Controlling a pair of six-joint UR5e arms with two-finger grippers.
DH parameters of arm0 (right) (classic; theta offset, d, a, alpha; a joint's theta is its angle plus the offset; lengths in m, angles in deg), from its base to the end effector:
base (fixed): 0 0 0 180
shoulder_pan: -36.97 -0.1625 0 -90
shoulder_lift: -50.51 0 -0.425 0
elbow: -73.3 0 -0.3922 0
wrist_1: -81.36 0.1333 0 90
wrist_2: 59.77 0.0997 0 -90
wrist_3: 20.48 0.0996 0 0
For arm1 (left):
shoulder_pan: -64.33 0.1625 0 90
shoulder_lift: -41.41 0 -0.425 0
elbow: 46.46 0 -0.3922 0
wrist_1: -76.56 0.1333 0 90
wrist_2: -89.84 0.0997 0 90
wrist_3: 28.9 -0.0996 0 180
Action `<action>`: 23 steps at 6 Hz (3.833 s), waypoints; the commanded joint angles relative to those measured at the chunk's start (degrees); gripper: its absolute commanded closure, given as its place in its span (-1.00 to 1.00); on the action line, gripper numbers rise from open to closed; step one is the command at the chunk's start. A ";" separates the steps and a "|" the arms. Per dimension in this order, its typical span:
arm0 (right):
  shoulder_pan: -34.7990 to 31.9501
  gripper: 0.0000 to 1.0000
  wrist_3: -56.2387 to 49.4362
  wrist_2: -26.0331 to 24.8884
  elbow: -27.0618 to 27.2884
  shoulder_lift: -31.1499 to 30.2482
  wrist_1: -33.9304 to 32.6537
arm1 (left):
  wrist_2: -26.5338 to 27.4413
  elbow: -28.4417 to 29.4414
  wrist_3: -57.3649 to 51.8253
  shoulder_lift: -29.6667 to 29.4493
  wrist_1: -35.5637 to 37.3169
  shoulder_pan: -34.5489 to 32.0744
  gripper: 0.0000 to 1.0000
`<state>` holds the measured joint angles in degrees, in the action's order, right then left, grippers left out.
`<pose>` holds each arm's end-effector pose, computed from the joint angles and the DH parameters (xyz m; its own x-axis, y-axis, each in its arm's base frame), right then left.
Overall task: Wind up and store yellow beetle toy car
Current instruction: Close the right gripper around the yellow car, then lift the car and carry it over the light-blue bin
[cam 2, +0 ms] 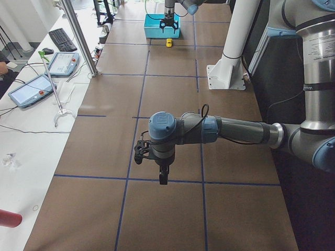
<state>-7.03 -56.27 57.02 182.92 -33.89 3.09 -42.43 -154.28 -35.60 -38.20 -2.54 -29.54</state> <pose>-0.3194 -0.4314 0.4295 0.0087 -0.9982 -0.0594 0.7150 -0.0353 0.6983 -0.0936 -0.4019 0.6094 0.7384 0.0262 -0.6739 -0.0189 0.9997 0.0182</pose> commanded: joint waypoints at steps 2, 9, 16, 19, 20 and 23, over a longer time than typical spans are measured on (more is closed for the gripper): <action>0.50 -1.00 -1.47 0.38 -3.00 -0.67 2.60 | -0.09 -0.28 -0.16 1.64 0.27 -0.09 -1.00; 2.78 -1.00 -1.21 -0.24 -7.49 0.20 2.78 | 0.17 1.29 -8.16 1.92 -1.93 0.00 -1.00; 1.39 1.00 -0.86 0.46 6.86 0.64 -9.17 | 0.17 3.67 -7.89 1.48 -1.93 0.00 -1.00; -8.51 1.00 -6.69 2.13 14.49 1.36 -22.45 | 0.08 4.72 -6.15 1.04 -1.93 0.00 -1.00; -15.34 1.00 -13.88 4.31 12.66 -0.74 -22.36 | 0.08 4.64 -5.70 1.04 -1.93 0.00 -1.00; -22.44 1.00 -23.10 10.13 2.74 -6.28 -14.69 | 0.08 4.64 -5.08 0.95 -2.02 0.09 -1.00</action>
<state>-28.72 -78.76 66.51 188.51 -38.37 -16.08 -42.35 -149.62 -40.79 -37.20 -4.54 -29.48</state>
